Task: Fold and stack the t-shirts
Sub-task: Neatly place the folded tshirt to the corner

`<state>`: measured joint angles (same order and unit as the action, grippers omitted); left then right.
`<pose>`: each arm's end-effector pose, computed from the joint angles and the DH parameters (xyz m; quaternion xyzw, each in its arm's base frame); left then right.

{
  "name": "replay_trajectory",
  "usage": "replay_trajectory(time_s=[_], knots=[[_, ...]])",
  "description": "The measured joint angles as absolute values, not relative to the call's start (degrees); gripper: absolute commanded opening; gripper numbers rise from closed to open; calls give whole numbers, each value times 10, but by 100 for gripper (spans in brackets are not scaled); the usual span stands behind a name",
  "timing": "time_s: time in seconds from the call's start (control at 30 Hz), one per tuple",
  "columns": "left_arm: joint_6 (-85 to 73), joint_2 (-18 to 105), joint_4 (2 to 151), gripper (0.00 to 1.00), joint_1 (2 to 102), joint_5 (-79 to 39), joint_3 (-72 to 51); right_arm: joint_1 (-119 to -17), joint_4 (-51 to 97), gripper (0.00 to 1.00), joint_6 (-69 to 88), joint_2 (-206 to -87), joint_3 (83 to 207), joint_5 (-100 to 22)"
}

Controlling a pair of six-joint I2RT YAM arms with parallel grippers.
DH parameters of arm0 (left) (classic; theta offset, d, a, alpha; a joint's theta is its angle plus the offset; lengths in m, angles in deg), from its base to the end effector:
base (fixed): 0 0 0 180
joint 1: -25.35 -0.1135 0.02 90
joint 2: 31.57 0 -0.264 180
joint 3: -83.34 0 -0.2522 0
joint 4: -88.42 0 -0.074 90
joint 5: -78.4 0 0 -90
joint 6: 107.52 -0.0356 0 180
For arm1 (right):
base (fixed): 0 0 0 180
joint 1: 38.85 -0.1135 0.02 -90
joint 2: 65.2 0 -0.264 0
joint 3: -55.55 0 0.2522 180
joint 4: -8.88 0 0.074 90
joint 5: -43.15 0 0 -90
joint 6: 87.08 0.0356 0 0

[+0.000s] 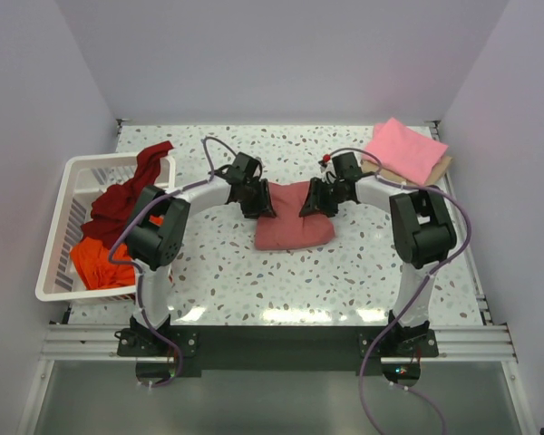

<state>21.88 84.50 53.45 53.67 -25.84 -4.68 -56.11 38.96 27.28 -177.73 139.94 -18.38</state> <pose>0.3674 -0.2079 0.1546 -0.0594 0.9551 -0.2467 0.1532 0.3760 0.1346 0.1489 -0.0095 0.9346 0.3154 0.1640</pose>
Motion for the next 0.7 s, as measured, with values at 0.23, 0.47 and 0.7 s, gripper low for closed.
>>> replay_trajectory(time_s=[0.23,0.47,0.7], knots=[[223,845,536,75,539,-268,-36,-561,448,0,279,-1793,1434,-239],[218,836,503,82,529,-263,-24,-553,531,0,253,-1808,1509,-287],[215,727,477,83,504,-249,-59,-508,604,0,219,-1836,1676,-319]])
